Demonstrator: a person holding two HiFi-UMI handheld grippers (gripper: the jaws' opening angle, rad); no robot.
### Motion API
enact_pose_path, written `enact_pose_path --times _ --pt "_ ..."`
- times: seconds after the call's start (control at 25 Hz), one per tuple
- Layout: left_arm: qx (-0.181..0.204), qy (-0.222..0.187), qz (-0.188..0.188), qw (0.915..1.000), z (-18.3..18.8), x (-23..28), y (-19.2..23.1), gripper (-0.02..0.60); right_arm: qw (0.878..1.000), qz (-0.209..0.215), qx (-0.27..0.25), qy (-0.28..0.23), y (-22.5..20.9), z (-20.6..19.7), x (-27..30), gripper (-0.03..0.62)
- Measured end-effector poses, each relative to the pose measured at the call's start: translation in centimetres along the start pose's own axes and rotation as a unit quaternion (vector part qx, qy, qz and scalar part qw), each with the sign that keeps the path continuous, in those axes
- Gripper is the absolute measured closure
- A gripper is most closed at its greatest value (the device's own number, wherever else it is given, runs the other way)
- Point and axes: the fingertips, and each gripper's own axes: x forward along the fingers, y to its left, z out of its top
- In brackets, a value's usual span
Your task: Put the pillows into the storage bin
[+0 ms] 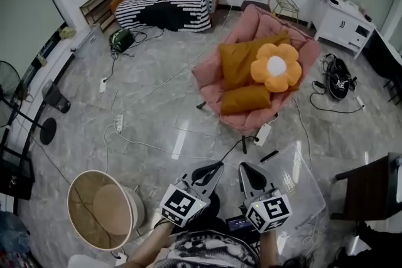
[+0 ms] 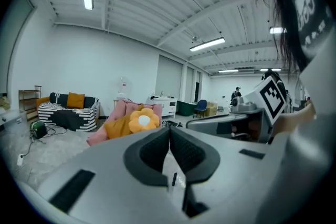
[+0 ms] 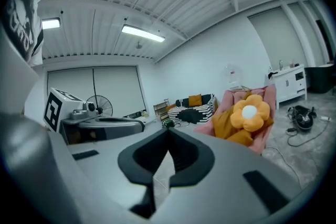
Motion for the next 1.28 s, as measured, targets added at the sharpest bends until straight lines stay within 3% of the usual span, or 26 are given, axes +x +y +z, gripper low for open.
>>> enact_pose_path --times 0.36,0.64,1.04,1.28 --pt "0.002 0.049 0.013 0.9987 -0.3 4.4 12.6 0.568 1.0 -0.001 0.009 0.029 -5.0 2.6 11.7 0.595" --pt "0.015 0.043 0.018 0.9988 1.2 7.2 20.1 0.568 0.999 -0.029 0.005 0.037 -8.1 4.8 17.1 0.595" --pt "-0.026 0.021 0.05 0.9982 1.9 8.0 23.4 0.568 0.998 -0.036 -0.008 0.049 -10.2 6.4 20.7 0.595" --pt "-0.033 0.014 0.047 0.9983 2.0 9.9 24.1 0.568 0.997 -0.043 -0.012 0.057 -12.5 6.7 22.5 0.595"
